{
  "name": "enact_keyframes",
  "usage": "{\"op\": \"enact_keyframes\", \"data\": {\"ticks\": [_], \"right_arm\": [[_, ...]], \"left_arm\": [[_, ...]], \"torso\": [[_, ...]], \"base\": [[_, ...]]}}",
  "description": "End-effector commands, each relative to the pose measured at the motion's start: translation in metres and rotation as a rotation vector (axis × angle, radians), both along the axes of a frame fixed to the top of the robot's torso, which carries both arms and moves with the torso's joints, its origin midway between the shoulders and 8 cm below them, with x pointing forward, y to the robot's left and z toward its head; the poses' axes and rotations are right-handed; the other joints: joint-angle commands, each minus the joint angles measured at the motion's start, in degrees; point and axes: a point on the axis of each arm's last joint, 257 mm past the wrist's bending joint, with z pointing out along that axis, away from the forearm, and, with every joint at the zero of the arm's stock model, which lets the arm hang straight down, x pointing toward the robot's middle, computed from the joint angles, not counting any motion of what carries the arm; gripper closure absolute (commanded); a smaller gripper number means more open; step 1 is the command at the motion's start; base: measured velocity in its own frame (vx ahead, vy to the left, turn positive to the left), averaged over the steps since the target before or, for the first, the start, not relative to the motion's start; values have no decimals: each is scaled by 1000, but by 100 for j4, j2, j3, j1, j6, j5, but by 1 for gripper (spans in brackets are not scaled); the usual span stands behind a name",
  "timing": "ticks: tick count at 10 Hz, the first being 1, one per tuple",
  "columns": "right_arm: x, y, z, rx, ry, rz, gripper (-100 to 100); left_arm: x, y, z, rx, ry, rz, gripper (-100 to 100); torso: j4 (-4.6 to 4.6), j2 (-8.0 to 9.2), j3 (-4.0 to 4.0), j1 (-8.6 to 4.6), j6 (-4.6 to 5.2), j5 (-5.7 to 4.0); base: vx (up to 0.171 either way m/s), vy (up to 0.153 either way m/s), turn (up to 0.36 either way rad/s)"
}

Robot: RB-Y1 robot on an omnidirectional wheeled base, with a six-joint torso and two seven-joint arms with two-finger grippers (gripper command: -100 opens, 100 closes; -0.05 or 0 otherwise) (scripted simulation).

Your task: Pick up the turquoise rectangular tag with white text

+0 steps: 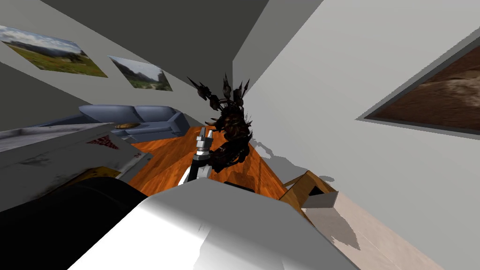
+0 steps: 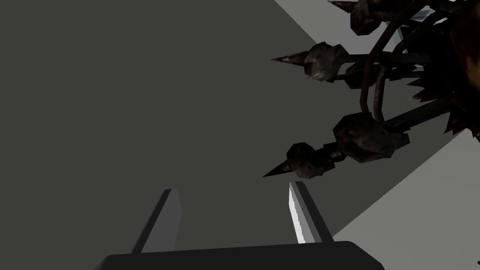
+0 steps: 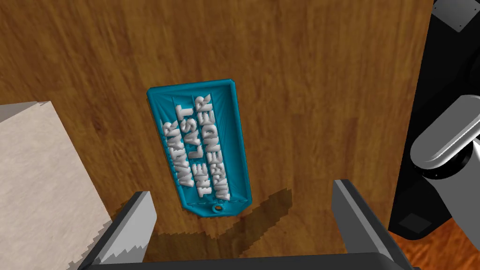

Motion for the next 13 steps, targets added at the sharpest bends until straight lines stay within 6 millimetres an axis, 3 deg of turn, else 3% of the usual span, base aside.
{"op": "enact_keyframes", "data": {"ticks": [1,2,3,4,6,8,9,13], "right_arm": [[-13,-1,3,-2,25,7,-100],[-9,0,1,1,19,7,-100],[-10,0,2,-1,19,6,0],[-11,8,-8,-1,16,0,-100],[-14,21,-23,-1,13,-10,-100],[-14,21,-21,-3,12,-10,-100],[-14,20,-22,-3,12,-10,100],[-14,20,-21,-4,12,-9,100]], "left_arm": [[0,0,0,0,0,0,0],[0,0,0,0,0,0,0],[0,0,0,0,0,0,0],[0,0,0,0,0,0,0],[0,0,0,0,0,0,0],[0,0,0,0,0,0,0],[0,0,0,0,0,0,0],[0,0,0,0,0,0,0]], "torso": [[0,0,0,0,0,0],[0,4,2,9,6,2],[2,11,6,27,7,5],[3,15,9,39,7,9],[5,25,14,23,7,5],[5,23,13,26,7,5],[4,21,12,37,7,8],[3,17,10,21,8,-6]], "base": [[33,-87,139],[12,-34,13],[3,-8,0],[-10,-32,60],[-20,-69,64],[-7,-31,9],[0,0,0],[0,0,0]]}}
